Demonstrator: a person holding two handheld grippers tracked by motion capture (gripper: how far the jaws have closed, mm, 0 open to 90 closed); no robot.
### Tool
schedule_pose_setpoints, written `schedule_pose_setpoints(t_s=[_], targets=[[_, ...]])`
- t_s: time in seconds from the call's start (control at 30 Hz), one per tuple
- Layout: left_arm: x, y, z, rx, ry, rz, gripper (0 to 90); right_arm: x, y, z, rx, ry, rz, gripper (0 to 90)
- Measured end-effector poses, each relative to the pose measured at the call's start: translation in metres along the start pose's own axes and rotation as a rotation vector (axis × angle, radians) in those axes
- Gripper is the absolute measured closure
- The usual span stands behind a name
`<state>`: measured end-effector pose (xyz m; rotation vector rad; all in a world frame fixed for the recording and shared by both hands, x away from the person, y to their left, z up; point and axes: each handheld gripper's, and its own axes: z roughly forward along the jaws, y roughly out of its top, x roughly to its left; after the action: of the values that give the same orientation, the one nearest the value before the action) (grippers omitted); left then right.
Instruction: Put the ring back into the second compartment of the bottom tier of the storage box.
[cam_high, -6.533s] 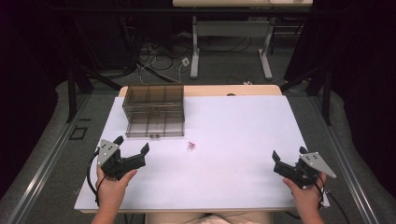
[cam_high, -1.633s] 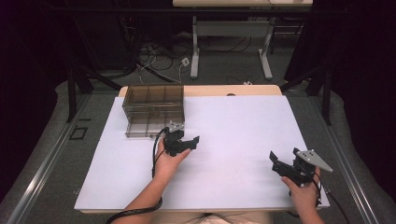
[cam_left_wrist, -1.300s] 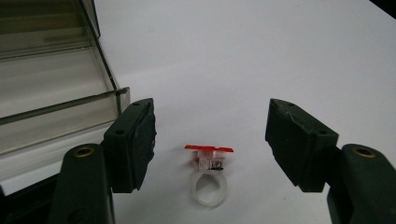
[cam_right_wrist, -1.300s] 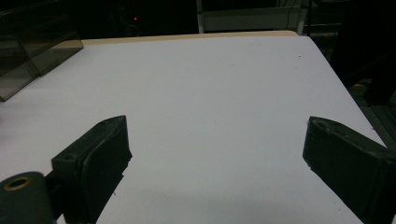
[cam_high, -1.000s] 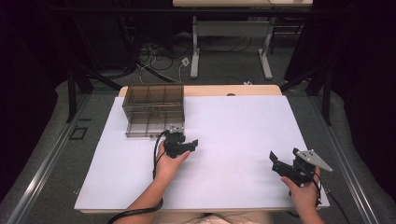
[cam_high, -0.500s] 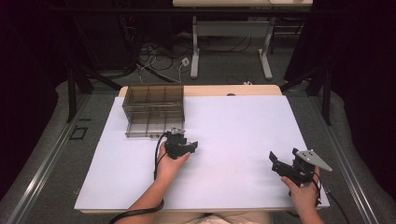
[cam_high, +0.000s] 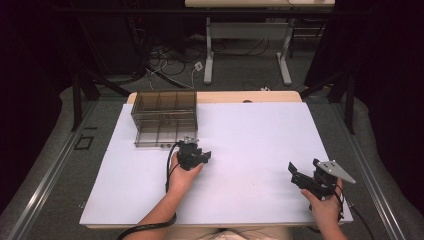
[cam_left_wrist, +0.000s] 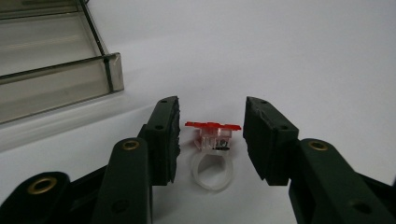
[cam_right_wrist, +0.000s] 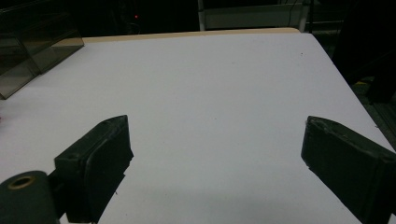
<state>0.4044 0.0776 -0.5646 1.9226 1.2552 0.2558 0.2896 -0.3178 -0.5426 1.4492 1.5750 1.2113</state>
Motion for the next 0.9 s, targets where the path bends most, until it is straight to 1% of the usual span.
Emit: schedule_pose_setpoints(t_s=[0.07, 0.1, 0.17, 0.23, 0.63, 0.77, 0.9], targets=[[-0.0001, -0.0002, -0.0002, 0.002, 0.003, 0.0, 58.0, 0.0001, -0.0001, 0.0001, 0.001, 0.001, 0.002, 8.2], [0.0, -0.0002, -0.0004, 0.003, 0.005, 0.0, 61.0, 0.0001, -0.0002, 0.0002, 0.001, 0.001, 0.0, 8.2], [0.0006, -0.0002, -0.0002, -0.001, 0.002, -0.004, 61.4, 0.0001, -0.0002, 0.0002, 0.001, 0.001, 0.0, 8.2], [0.0008, 0.0001, -0.0005, 0.005, 0.005, 0.0, 63.5, 0.0, -0.0002, 0.0003, 0.002, 0.0, -0.001, 8.4], [0.0021, 0.0015, -0.0021, 0.006, 0.007, -0.005, 64.0, 0.0008, -0.0005, 0.0008, 0.002, 0.001, 0.002, 8.6], [0.0029, 0.0025, -0.0037, 0.003, 0.004, -0.015, 64.0, 0.0008, -0.0006, 0.001, 0.002, 0.0, 0.003, 8.6], [0.0043, 0.0033, -0.005, 0.001, 0.005, -0.012, 64.0, 0.0006, -0.0008, 0.0012, 0.005, 0.001, 0.001, 8.7]])
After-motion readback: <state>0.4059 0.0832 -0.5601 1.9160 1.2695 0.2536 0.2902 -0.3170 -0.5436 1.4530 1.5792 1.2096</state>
